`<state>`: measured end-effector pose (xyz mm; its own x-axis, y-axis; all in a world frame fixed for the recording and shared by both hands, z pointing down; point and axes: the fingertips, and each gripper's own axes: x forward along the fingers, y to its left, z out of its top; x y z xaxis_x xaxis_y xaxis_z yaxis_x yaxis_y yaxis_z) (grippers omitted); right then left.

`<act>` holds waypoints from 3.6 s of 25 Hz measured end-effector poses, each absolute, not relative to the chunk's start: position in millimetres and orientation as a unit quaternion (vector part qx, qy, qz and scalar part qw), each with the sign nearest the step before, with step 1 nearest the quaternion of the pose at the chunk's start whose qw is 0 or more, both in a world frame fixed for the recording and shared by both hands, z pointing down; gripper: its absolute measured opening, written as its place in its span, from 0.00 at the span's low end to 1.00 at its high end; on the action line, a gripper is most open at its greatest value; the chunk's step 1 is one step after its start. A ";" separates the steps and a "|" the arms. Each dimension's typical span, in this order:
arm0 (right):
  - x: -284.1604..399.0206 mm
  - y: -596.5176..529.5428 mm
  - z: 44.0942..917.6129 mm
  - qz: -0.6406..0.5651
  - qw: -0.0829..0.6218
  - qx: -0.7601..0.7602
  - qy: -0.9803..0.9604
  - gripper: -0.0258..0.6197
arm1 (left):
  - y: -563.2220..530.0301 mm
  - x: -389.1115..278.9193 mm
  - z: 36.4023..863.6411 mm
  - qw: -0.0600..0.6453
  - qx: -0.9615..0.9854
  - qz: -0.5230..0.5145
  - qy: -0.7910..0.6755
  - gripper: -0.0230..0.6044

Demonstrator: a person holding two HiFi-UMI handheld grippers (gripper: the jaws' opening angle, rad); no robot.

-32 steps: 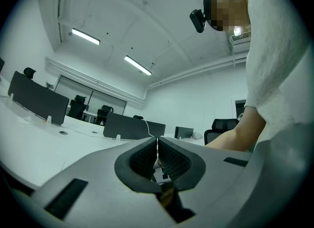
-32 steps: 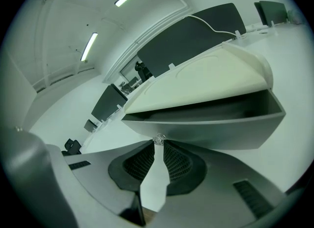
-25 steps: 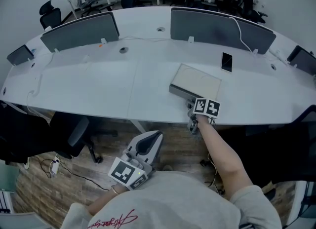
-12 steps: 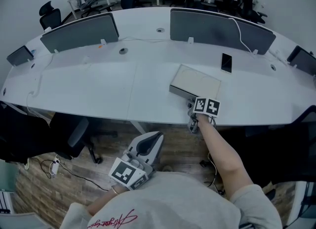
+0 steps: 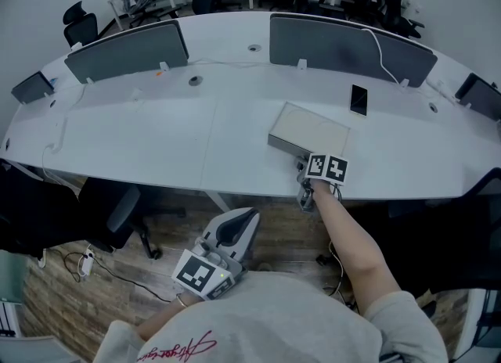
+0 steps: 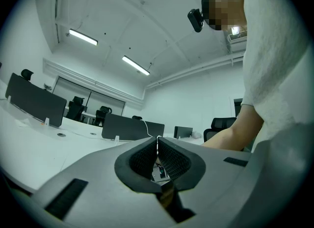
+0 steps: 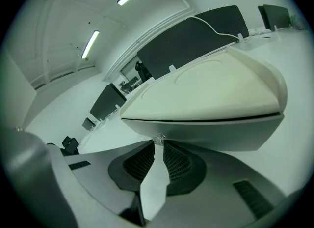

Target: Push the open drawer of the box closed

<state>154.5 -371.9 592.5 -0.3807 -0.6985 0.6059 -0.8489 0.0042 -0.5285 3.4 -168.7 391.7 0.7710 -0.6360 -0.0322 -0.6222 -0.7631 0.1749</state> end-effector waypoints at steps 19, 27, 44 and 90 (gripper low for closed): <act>156.6 -372.6 589.7 0.423 0.091 0.563 -0.704 0.14 | -164.8 4.2 387.8 0.077 0.935 -0.053 -0.343 0.07; 156.2 -366.7 584.2 0.408 0.063 0.575 -0.706 0.14 | -161.0 2.5 387.0 0.076 0.933 -0.058 -0.346 0.07; 100.4 -269.1 472.5 0.283 -0.112 0.440 -0.845 0.14 | -157.9 16.2 389.3 0.092 0.936 -0.061 -0.335 0.07; 45.6 -141.2 397.0 0.008 -0.013 0.380 -0.925 0.08 | -136.3 15.9 396.0 0.085 0.951 -0.036 -0.296 0.07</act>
<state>45.6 -141.2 397.0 -0.7109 -0.7031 -0.0180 -0.7026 0.7111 -0.0254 15.9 -136.3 396.0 0.8224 -0.5687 -0.0182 -0.5564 -0.8104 0.1835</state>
